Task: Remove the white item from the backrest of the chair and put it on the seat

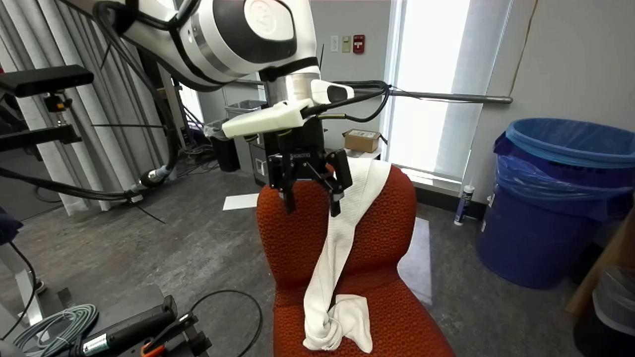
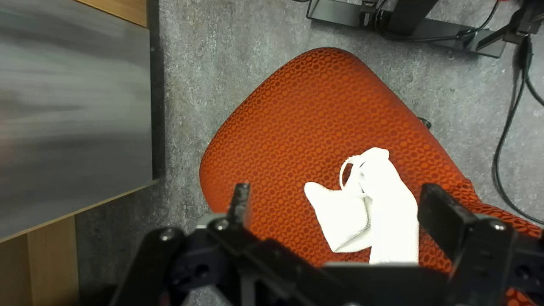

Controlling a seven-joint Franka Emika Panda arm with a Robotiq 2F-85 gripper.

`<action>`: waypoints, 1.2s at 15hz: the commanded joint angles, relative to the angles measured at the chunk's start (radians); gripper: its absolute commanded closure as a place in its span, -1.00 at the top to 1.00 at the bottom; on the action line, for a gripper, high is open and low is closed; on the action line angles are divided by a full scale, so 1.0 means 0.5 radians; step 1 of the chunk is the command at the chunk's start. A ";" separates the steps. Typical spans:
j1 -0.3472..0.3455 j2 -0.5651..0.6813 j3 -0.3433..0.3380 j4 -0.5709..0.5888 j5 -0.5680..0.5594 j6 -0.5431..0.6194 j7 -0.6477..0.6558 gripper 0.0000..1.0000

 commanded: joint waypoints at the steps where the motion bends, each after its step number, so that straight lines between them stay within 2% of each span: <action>1: 0.016 0.000 -0.015 0.003 -0.002 -0.005 0.002 1.00; 5: 0.016 0.001 -0.017 0.000 -0.001 0.013 0.007 1.00; 8: 0.009 0.021 -0.027 -0.007 -0.017 0.172 0.027 1.00; 13: -0.005 0.172 -0.039 0.033 -0.045 0.585 0.061 1.00; 18: -0.006 0.465 -0.031 0.194 -0.081 0.935 0.162 1.00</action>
